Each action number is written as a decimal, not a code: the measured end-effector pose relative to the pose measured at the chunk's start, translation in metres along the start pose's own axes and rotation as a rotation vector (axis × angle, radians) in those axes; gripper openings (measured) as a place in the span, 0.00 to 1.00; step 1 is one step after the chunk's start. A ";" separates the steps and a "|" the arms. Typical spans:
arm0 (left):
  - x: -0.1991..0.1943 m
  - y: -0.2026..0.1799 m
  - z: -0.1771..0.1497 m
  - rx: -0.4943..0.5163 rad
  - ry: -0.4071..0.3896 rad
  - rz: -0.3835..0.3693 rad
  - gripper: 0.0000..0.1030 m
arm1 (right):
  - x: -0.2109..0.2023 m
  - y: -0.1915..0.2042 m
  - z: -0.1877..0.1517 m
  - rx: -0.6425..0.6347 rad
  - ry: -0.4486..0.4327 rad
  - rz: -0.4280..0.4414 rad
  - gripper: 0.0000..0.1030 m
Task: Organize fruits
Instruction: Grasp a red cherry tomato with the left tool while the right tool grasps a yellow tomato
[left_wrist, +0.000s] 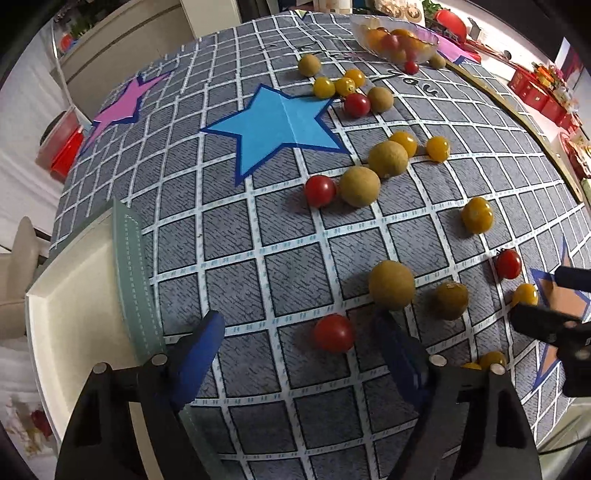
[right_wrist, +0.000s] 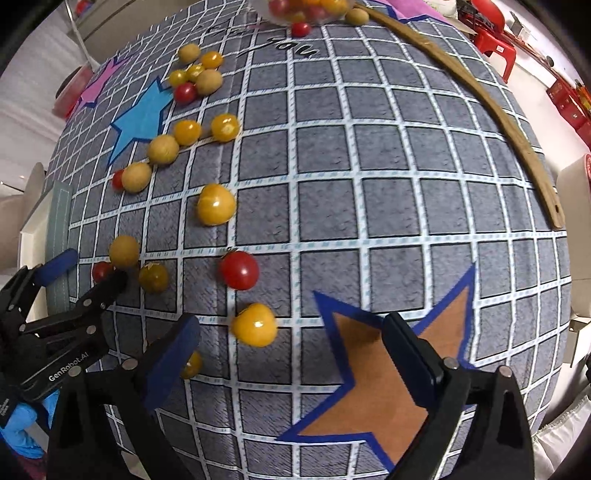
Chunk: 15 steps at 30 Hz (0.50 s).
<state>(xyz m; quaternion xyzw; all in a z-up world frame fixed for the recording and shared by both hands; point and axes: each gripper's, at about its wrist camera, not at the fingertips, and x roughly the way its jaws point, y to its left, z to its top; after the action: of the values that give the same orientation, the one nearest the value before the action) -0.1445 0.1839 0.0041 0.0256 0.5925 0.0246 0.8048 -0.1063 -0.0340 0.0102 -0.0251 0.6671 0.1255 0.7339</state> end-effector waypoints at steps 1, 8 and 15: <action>-0.001 -0.001 0.000 -0.001 -0.002 -0.013 0.71 | 0.002 0.002 -0.001 -0.001 0.004 -0.002 0.90; -0.005 -0.015 -0.001 0.000 -0.006 -0.078 0.22 | 0.006 0.037 0.001 -0.083 -0.025 -0.081 0.48; -0.018 0.004 -0.009 -0.107 0.009 -0.157 0.22 | 0.012 0.050 0.012 0.001 -0.018 0.040 0.23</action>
<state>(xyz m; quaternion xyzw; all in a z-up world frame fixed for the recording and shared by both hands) -0.1580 0.1870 0.0186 -0.0643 0.5942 -0.0069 0.8017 -0.1049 0.0185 0.0065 -0.0102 0.6610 0.1402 0.7371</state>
